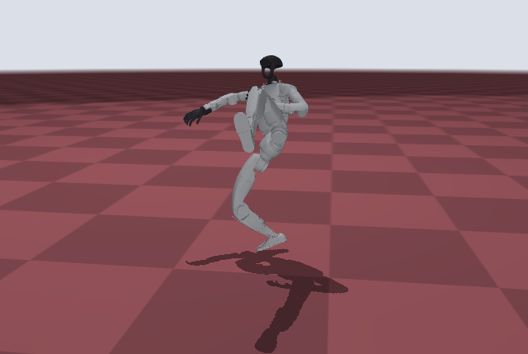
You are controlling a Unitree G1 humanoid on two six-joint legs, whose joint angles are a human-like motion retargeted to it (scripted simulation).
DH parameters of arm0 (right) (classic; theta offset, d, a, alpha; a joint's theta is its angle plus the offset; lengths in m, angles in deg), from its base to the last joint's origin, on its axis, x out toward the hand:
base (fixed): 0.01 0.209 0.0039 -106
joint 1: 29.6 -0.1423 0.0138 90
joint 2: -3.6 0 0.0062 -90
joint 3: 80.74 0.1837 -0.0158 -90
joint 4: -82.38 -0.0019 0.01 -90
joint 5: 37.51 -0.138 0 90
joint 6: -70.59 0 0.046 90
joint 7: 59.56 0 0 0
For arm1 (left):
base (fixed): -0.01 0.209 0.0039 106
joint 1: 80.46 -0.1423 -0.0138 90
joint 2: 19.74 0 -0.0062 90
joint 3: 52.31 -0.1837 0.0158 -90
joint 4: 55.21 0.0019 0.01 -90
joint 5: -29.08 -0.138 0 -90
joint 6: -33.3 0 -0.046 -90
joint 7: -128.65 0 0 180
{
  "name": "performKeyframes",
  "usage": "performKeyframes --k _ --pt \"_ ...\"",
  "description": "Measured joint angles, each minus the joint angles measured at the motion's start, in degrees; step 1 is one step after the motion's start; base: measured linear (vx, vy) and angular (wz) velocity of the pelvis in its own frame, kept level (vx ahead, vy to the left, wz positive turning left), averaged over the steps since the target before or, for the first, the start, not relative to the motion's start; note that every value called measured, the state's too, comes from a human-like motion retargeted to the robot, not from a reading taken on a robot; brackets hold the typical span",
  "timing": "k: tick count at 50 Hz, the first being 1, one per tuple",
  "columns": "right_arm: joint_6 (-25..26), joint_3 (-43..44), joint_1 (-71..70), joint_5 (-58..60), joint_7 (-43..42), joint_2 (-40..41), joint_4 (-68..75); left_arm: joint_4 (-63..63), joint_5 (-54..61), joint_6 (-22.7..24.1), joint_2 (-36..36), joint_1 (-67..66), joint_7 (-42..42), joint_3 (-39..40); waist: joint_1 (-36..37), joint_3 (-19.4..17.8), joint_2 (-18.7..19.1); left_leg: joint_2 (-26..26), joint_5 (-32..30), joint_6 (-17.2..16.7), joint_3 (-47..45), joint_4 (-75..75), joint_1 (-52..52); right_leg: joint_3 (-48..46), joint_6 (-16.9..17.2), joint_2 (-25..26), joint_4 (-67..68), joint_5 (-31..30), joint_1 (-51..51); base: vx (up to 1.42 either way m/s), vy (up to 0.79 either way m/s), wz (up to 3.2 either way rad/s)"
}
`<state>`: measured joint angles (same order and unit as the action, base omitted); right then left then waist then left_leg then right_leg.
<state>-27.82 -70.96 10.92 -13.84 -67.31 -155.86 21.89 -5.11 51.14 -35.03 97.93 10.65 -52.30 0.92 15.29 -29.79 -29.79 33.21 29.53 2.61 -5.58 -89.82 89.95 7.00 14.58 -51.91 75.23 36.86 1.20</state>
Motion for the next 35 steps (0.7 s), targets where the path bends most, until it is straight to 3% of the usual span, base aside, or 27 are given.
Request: performKeyframes --k 2,4,5,7,10,12,15,17,20,22,25,29,32,35 --pt "-0.2 0.6 1.7 0.5 2.1 -6.7 10.5 1.4 0.0 -1.1 0.8 1.2 0.9 3.7 -6.3 0.0 0.0 2.3 -1.4 1.5 -3.9 -15.6 0.0 -1.1 -0.1 3.1 1.1 1.5 3.8 0.19 0.37 2.21" --pt "-3.9 6.6 2.4 0.1 6.7 -8.5 17.4 3.3 -1.3 -2.1 3.8 -0.4 3.2 13.7 -15.0 0.0 0.0 2.1 -5.1 2.5 -5.3 -28.2 -0.3 -3.0 -1.6 10.7 3.3 3.3 10.1 0.18 0.31 2.85" --pt "-5.7 12.2 4.3 -0.3 9.7 -7.4 19.8 4.5 -2.2 -2.5 5.9 -2.8 4.6 20.3 -19.6 0.0 0.0 0.7 -8.3 2.0 -4.7 -33.0 -0.6 -4.6 -2.8 15.3 4.3 4.0 13.1 0.13 0.22 2.48" --pt "-6.7 34.3 26.4 0.7 11.3 1.6 21.2 6.4 -4.3 -3.5 8.9 -12.6 8.1 29.3 -23.5 3.2 2.1 -4.8 -12.1 -1.2 -4.7 -37.2 -11.0 -6.5 -5.5 24.4 2.9 3.7 15.5 0.12 0.23 1.74" --pt "-6.3 64.4 60.5 -0.8 10.0 15.1 12.1 7.7 -7.9 -4.0 12.1 -18.1 10.4 30.5 -21.9 7.3 11.2 -11.0 -12.8 -4.3 -5.8 -33.7 -30.0 -6.7 -8.1 37.7 -1.4 1.2 18.5 0.12 0.37 1.06" --pt "-6.2 69.4 67.9 -5.0 8.3 21.2 4.0 7.4 -9.4 -3.6 11.1 -18.6 9.4 28.6 -22.6 9.4 18.5 -12.8 -9.5 -4.8 -6.6 -24.9 -43.3 -6.7 -8.0 44.0 -4.4 -2.2 18.1 0.05 0.43 0.71" --pt "-6.2 70.0 69.9 -10.8 3.4 28.9 -6.4 6.3 -10.9 -1.9 9.7 -18.4 5.6 26.6 -25.7 11.2 27.3 -14.5 -1.7 -5.7 -7.9 -7.6 -60.5 -8.0 -6.8 49.0 -7.1 -8.5 17.8 -0.08 0.4 0.66" --pt "-6.4 69.1 67.8 -12.7 -0.6 32.9 -11.3 6.3 -12.1 -0.6 10.1 -16.8 3.0 25.0 -28.6 11.5 30.3 -15.9 4.0 -6.3 -9.0 3.2 -68.2 -8.8 -5.3 49.6 -6.3 -11.6 18.9 -0.2 0.32 0.79" --pt "-6.9 68.0 62.4 -12.9 -6.0 37.0 -16.2 7.6 -14.6 0.7 12.3 -12.8 1.1 22.4 -32.2 10.8 31.2 -18.4 14.7 -5.4 -10.0 12.4 -73.4 -8.1 -1.6 48.6 -0.8 -12.7 23.0 -0.27 0.25 0.98" --pt "-6.6 67.4 58.6 -11.2 -8.7 38.5 -17.5 9.4 -16.4 1.0 13.3 -9.5 0.4 20.4 -33.0 10.0 29.5 -20.9 20.5 -2.8 -9.9 14.2 -72.6 -6.8 0.4 46.1 4.3 -12.9 26.7 -0.32 0.14 1.16" --pt "-6.5 65.1 53.7 -9.0 -10.2 40.0 -17.3 13.9 -18.2 0.7 11.0 -6.9 -1.2 19.1 -30.9 10.4 27.5 -24.4 20.5 -1.0 -9.2 16.0 -69.3 -6.0 0.4 42.8 7.4 -14.3 30.0 -0.27 0.08 0.94" --pt "-8.3 59.0 48.0 -9.3 -8.8 40.5 -17.8 20.6 -21.3 0.2 2.0 -8.8 -4.5 21.6 -24.2 11.7 28.5 -27.4 13.6 -4.0 -4.1 19.8 -65.6 -5.7 0.2 45.2 -0.2 -16.5 26.5 -0.18 0.03 0.68" --pt "-9.9 54.7 44.1 -10.7 -7.3 40.7 -21.5 24.8 -23.8 -0.8 -4.5 -11.0 -6.2 24.7 -20.2 13.2 28.7 -26.8 5.4 -6.2 -3.3 19.9 -61.0 -6.5 -0.9 46.7 -7.4 -17.4 23.8 -0.18 -0.06 1.02" --pt "-11.2 51.9 39.8 -11.8 -7.4 40.0 -27.8 28.7 -26.1 -2.4 -9.9 -12.8 -8.7 28.7 -16.7 14.1 29.7 -24.0 3.1 -7.0 -3.9 14.2 -55.4 -8.4 -3.2 48.1 -12.5 -15.0 22.1 -0.18 -0.05 0.87"
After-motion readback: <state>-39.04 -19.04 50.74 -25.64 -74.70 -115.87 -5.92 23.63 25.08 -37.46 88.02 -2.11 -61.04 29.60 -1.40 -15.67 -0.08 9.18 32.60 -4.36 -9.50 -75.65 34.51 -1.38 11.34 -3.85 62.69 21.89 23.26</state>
